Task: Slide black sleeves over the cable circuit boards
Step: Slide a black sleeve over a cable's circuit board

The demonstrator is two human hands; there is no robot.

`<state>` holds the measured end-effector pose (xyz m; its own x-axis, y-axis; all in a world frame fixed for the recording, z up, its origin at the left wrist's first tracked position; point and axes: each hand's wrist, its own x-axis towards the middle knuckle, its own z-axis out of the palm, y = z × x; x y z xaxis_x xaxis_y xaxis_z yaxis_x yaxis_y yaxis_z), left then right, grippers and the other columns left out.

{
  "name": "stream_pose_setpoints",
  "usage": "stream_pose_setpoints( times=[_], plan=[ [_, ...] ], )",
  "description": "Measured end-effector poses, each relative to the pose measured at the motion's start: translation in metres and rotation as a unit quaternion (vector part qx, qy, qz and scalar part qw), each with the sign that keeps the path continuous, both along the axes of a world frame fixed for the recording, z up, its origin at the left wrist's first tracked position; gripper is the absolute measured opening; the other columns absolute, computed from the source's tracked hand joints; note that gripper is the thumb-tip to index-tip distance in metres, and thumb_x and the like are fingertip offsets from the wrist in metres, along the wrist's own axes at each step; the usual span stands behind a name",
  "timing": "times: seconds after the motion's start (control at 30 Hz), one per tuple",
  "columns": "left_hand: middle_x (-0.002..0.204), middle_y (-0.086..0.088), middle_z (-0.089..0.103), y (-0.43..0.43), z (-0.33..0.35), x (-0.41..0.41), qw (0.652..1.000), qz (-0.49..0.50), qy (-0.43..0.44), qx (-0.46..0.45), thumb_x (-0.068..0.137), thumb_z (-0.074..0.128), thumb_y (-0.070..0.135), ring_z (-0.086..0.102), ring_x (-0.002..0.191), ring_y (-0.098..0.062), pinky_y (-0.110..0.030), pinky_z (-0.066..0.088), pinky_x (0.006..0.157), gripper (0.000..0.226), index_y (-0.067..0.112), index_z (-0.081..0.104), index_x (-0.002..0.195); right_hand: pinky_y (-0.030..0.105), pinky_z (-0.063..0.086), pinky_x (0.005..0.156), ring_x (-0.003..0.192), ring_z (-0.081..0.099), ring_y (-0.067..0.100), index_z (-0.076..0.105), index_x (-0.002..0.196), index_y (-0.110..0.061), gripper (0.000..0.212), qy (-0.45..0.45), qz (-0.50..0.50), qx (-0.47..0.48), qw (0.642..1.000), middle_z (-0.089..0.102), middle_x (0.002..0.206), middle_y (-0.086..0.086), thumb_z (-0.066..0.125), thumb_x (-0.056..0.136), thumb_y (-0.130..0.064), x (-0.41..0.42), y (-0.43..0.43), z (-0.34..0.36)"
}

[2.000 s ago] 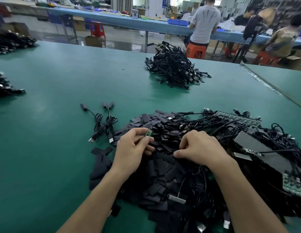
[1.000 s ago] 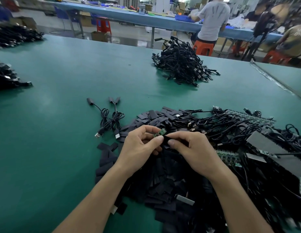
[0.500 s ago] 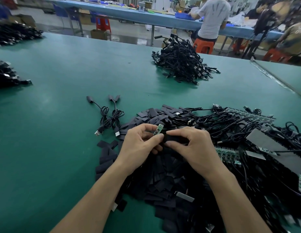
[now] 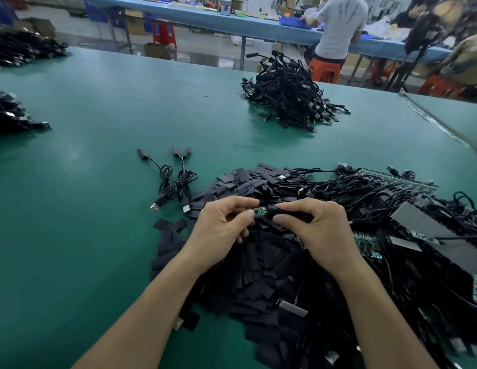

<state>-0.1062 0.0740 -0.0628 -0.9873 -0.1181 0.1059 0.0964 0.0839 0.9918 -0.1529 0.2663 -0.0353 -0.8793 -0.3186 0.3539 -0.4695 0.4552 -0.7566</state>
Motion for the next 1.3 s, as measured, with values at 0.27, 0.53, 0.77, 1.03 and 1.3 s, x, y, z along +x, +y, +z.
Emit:
stream_pose_setpoints(
  times=[0.27, 0.53, 0.77, 1.03, 1.3],
  plan=[
    [0.069, 0.004, 0.069, -0.0005, 0.0004, 0.0, 1.0, 0.002, -0.004, 0.024, 0.096, 0.061, 0.004, 0.057, 0.056, -0.006, -0.016, 0.046, 0.051, 0.012, 0.014, 0.068, 0.095, 0.014, 0.051, 0.074, 0.08, 0.069, -0.001, 0.08, 0.092, -0.024, 0.019, -0.018, 0.009, -0.006, 1.0, 0.074, 0.084, -0.013, 0.085, 0.074, -0.019, -0.0024, 0.0038, -0.0006],
    [0.069, 0.005, 0.07, 0.0, 0.002, 0.0004, 1.0, -0.004, -0.006, 0.015, 0.096, 0.062, 0.006, 0.058, 0.056, -0.004, -0.015, 0.046, 0.051, 0.014, 0.017, 0.071, 0.094, 0.017, 0.053, 0.079, 0.086, 0.068, -0.001, 0.078, 0.099, -0.026, 0.026, -0.029, 0.027, 0.012, 0.999, 0.073, 0.089, -0.016, 0.085, 0.074, -0.02, -0.0022, 0.0046, -0.0005],
    [0.066, 0.006, 0.069, 0.0005, 0.0022, 0.0013, 1.0, 0.001, -0.008, 0.002, 0.095, 0.064, 0.006, 0.057, 0.054, -0.004, -0.016, 0.046, 0.05, 0.016, 0.018, 0.073, 0.092, 0.013, 0.049, 0.078, 0.09, 0.066, -0.001, 0.077, 0.101, -0.033, 0.028, -0.025, 0.035, 0.024, 0.999, 0.071, 0.09, -0.018, 0.085, 0.076, -0.025, -0.0029, 0.0055, -0.0028],
    [0.066, 0.006, 0.069, 0.0009, 0.0039, 0.0019, 1.0, -0.007, -0.01, 0.003, 0.095, 0.062, 0.005, 0.056, 0.054, -0.003, -0.016, 0.045, 0.049, 0.017, 0.019, 0.073, 0.092, 0.012, 0.049, 0.073, 0.082, 0.069, 0.002, 0.078, 0.093, -0.032, 0.025, -0.055, 0.046, -0.012, 0.997, 0.073, 0.086, -0.018, 0.086, 0.073, -0.017, -0.0023, 0.0045, -0.0023],
    [0.067, 0.004, 0.07, 0.0009, 0.0034, 0.0023, 1.0, -0.018, -0.014, 0.007, 0.095, 0.064, 0.004, 0.057, 0.053, -0.004, -0.016, 0.046, 0.049, 0.017, 0.018, 0.073, 0.092, 0.019, 0.052, 0.079, 0.086, 0.068, 0.002, 0.078, 0.097, -0.03, 0.028, -0.045, 0.035, -0.002, 0.998, 0.072, 0.088, -0.014, 0.086, 0.073, -0.018, -0.0022, 0.0052, -0.0017]
  ],
)
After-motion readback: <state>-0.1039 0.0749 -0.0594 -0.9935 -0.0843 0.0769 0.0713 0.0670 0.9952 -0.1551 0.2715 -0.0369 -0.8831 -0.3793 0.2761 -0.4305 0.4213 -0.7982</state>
